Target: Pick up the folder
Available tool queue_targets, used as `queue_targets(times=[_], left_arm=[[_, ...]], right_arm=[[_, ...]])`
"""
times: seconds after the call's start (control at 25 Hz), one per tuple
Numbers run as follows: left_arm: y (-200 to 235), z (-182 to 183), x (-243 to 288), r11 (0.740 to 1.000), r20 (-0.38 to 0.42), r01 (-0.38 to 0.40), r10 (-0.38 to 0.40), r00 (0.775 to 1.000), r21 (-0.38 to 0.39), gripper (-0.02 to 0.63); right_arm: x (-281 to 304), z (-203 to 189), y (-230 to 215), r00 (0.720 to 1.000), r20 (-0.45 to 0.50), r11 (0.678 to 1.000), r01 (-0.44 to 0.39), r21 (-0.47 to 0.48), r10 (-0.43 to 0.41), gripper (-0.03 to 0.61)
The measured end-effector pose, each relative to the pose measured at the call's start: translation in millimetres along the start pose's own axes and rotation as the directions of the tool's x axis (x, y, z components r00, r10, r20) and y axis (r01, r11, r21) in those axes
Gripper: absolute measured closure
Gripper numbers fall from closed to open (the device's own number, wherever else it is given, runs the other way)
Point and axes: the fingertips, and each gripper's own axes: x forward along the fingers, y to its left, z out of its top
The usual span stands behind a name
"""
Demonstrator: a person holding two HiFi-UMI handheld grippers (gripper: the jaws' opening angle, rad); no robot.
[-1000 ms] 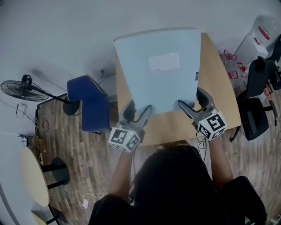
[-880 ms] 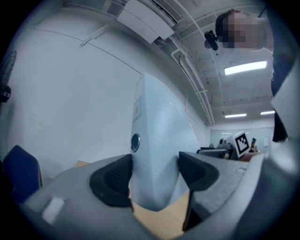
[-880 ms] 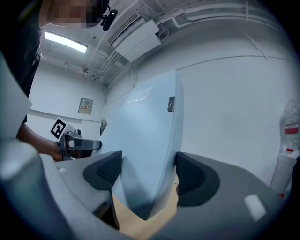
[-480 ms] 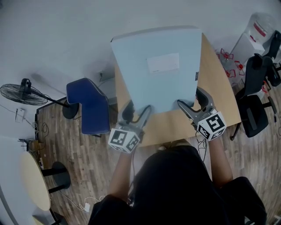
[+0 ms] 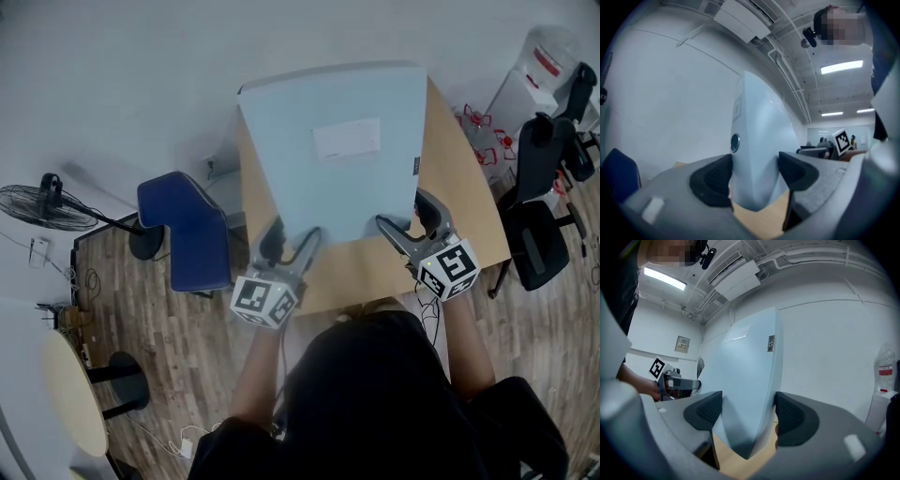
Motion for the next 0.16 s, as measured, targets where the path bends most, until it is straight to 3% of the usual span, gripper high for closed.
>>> queue_targets(times=[0.16], left_arm=[[-0.5, 2.1, 0.7, 1.000, -0.006, 0.006, -0.007, 1.000, -0.001, 0.296]], right_arm=[[-0.7, 1.2, -0.1, 1.000, 0.002, 1.000, -0.001, -0.012, 0.001, 0.221]])
